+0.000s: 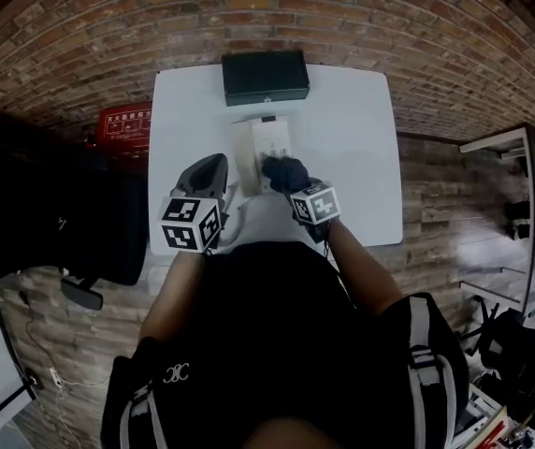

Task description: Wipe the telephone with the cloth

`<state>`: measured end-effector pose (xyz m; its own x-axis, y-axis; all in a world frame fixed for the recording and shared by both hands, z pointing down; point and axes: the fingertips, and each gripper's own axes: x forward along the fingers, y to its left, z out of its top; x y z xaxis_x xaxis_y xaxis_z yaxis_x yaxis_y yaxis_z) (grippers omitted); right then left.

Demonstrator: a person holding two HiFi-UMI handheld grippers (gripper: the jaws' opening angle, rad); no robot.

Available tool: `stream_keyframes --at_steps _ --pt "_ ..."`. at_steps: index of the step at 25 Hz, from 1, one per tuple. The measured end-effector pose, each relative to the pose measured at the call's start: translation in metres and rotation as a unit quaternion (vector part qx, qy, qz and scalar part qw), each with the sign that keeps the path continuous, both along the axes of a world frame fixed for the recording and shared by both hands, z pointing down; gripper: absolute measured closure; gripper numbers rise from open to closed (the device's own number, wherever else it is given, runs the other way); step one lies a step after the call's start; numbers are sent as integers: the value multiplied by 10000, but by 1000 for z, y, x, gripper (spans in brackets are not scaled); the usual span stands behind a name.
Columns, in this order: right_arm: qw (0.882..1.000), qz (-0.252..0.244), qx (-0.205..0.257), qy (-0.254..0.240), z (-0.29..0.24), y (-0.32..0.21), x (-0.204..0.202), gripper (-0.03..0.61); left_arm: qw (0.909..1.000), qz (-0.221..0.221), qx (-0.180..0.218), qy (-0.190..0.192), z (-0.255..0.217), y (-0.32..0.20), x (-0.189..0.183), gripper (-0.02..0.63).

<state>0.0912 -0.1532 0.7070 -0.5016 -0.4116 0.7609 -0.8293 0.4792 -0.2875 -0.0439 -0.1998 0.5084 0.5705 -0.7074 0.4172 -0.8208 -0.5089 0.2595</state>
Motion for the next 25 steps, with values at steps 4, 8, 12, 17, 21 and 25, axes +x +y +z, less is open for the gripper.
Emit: stream_keyframes --at_steps 4,8,12,17,21,25 --pt "9996 111 275 -20 -17 -1 4 541 10000 69 10 -56 0 -1 7 618" --pt "9941 474 958 -200 -46 -16 17 541 9998 151 6 -102 -2 -1 15 618" --pt "9798 838 1761 -446 -91 -37 29 541 9995 267 13 -162 -2 0 23 618" --pt "9584 1121 2526 -719 -147 -53 41 541 9992 352 92 -187 -5 -1 32 618" --pt "9495 1070 2882 -623 -166 -55 39 545 9989 433 59 -160 -2 2 39 618" --pt "9335 1610 3160 -526 -183 -57 52 545 9989 442 87 -131 -4 3 42 618"
